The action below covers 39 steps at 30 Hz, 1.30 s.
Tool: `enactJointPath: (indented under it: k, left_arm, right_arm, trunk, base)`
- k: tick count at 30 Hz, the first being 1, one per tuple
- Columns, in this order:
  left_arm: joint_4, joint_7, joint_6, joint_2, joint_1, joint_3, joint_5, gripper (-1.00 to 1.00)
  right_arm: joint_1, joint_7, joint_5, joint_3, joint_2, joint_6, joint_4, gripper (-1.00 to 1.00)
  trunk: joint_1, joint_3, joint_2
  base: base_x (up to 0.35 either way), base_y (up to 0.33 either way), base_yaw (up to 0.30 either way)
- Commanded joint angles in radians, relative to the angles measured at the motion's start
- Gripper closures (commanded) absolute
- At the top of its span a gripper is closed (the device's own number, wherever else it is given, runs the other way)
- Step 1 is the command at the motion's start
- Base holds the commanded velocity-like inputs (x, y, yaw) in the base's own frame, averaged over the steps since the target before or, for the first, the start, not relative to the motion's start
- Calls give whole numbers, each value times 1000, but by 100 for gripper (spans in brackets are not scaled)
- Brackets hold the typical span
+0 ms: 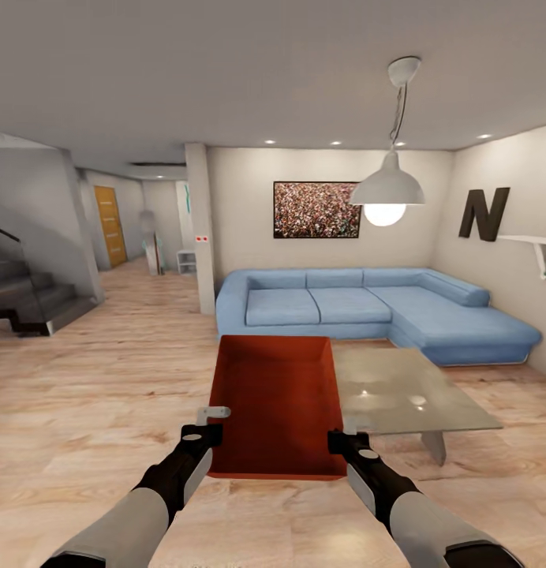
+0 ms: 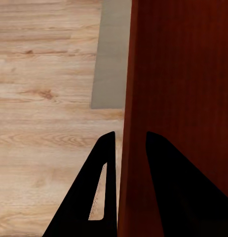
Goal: Move the two storage containers from the living room to the garage. In the garage, place one container on the floor and stack the other container on top of it (either order is fine).
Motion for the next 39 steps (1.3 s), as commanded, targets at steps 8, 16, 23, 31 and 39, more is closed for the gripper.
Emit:
enactJointPath:
  k: [8, 16, 23, 31, 39]
  left_arm:
    - [-3, 11, 6, -3, -1, 6, 19, 100]
    - [-3, 11, 6, -3, -1, 6, 19, 100]
    - [-3, 11, 6, -3, -1, 6, 19, 100]
    - [-3, 11, 6, -3, -1, 6, 19, 100]
    - [-3, 11, 6, -3, -1, 6, 18, 100]
  right_arm:
    - [0, -85, -8, -17, 0, -2, 1, 100]
    - [0, -86, -8, -17, 0, -2, 1, 100]
    - [0, -87, -8, -17, 0, -3, 1, 100]
    - [0, -87, -8, -17, 0, -3, 1, 100]
    - [0, -87, -8, -17, 0, -3, 1, 100]
  trunk:
    - [0, 0, -1]
    - [0, 0, -1]
    - [0, 0, -1]
    - [0, 0, -1]
    - [0, 0, -1]
  base:
    - [0, 0, 300]
    - [0, 0, 300]
    - [0, 0, 300]
    - [0, 0, 300]
    - [0, 0, 300]
